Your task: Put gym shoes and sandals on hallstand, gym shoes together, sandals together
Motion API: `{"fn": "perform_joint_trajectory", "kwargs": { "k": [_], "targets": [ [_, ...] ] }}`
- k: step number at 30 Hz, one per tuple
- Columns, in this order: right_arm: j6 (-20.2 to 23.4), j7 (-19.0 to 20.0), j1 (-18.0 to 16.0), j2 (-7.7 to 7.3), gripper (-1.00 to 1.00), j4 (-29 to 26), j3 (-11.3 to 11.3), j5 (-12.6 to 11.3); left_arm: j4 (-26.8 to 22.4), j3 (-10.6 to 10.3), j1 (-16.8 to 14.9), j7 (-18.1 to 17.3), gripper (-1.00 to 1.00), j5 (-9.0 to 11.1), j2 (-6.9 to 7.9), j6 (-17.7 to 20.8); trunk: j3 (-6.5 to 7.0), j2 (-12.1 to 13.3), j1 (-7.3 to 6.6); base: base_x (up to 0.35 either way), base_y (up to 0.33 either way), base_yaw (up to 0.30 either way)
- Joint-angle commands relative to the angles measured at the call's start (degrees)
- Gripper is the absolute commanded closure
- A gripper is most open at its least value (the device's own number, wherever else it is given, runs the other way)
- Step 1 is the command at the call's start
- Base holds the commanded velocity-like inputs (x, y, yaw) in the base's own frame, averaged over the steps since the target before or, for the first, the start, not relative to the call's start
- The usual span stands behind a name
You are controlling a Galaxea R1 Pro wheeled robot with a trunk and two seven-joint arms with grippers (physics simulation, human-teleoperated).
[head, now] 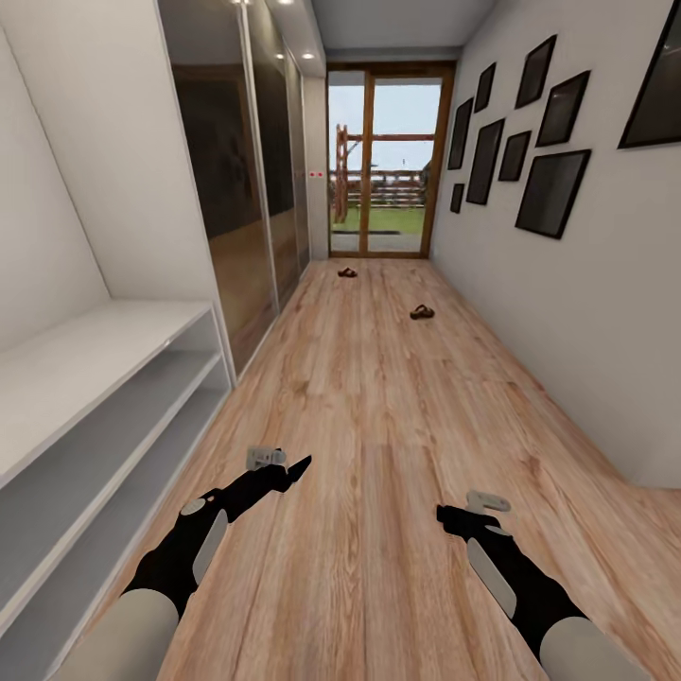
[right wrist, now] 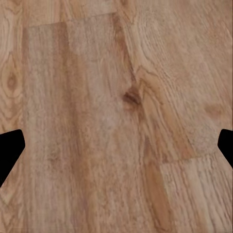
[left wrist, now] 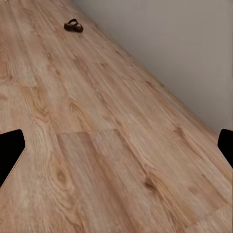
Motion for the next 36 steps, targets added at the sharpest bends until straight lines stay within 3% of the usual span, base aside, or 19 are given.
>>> {"fn": "perform_joint_trajectory", "kwargs": {
  "k": [1,36],
  "targets": [
    [0.19,-0.53,-0.04,-0.09,-1.0,-0.1,0.41,-0.46,0.05,0.24,-0.04,-0.37,-1.0,0.07,-0.06,-0.01,-0.06,-0.02,0.02,0.348,0.0,-0.001],
    [0.2,-0.54,-0.04,-0.03,-1.0,-0.16,0.48,-0.38,0.05,0.24,-0.04,-0.33,-1.0,-0.01,-0.08,-0.01,-0.06,-0.02,0.02,0.348,0.0,0.0]
  ]
}}
